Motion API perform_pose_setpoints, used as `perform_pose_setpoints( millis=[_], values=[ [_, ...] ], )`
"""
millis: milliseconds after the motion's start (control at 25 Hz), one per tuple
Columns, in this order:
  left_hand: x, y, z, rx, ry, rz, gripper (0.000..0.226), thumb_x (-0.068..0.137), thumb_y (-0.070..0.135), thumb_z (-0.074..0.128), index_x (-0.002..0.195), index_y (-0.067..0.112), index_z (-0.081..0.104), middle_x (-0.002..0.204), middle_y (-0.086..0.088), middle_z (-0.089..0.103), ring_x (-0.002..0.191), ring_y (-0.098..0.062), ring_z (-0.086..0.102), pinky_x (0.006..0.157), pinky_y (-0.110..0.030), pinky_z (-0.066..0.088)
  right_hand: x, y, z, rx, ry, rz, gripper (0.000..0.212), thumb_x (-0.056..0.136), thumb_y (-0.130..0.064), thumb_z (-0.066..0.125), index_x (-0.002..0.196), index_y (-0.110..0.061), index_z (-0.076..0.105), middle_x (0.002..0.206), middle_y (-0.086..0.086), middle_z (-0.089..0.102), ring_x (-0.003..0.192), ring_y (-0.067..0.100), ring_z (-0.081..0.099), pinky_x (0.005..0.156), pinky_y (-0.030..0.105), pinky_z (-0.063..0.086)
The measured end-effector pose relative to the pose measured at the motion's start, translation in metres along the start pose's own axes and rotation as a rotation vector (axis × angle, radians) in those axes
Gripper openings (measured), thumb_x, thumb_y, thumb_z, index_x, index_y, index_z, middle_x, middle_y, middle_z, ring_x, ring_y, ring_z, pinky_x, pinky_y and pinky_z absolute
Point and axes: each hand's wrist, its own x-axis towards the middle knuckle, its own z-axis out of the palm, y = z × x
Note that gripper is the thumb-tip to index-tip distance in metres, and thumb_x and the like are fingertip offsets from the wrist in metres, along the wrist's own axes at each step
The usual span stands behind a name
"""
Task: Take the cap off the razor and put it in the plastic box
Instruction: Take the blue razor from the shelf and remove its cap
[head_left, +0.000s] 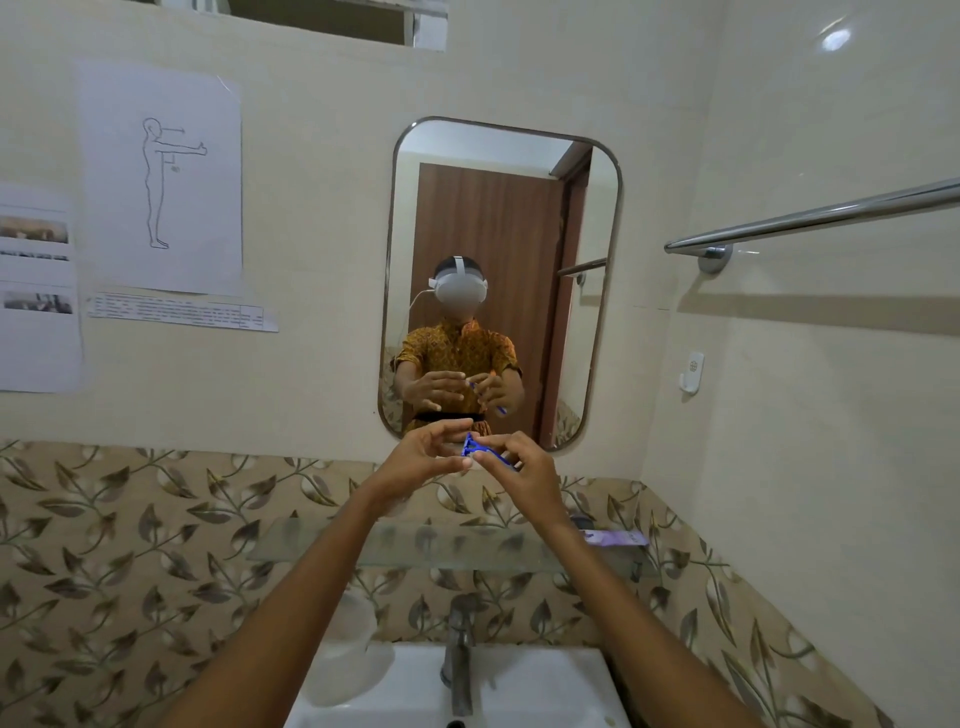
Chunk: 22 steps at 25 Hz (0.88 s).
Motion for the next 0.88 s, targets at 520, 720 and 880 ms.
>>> perform_pose_setpoints(
  millis=[520,720,880],
  values=[
    [0.009,0.004,0.009,-0.085,0.03,0.018,0.044,0.066,0.034,0.073,0.108,0.032,0.064,0.098,0.008,0.074,0.095,-0.007,0.067,0.067,-0.012,0.051,0.0,-0.013,0.009,-0.024,0.22,-0.008,0.01,0.08,-0.021,0.069,0.09,-0.019,0.067,0.083,-0.008,0.064,0.071,-0.003,0.059,0.056,0.007,0.044],
    [0.009,0.008,0.003,-0.058,-0.018,0.03,0.047,0.064,0.032,0.073,0.109,0.026,0.064,0.096,0.005,0.075,0.098,-0.013,0.067,0.072,-0.015,0.052,0.004,-0.014,0.007,-0.002,0.183,0.006,0.009,0.078,-0.019,0.069,0.086,-0.016,0.067,0.083,0.0,0.069,0.07,0.007,0.062,0.059,0.023,0.051],
    [0.008,0.009,-0.003,-0.041,-0.034,0.034,0.048,0.065,0.028,0.073,0.112,0.023,0.064,0.099,0.006,0.074,0.099,-0.012,0.066,0.072,-0.013,0.052,0.008,-0.015,0.006,0.064,0.139,0.048,0.004,0.08,-0.014,0.067,0.084,-0.014,0.068,0.083,0.005,0.069,0.068,0.007,0.061,0.057,0.022,0.049]
  ],
)
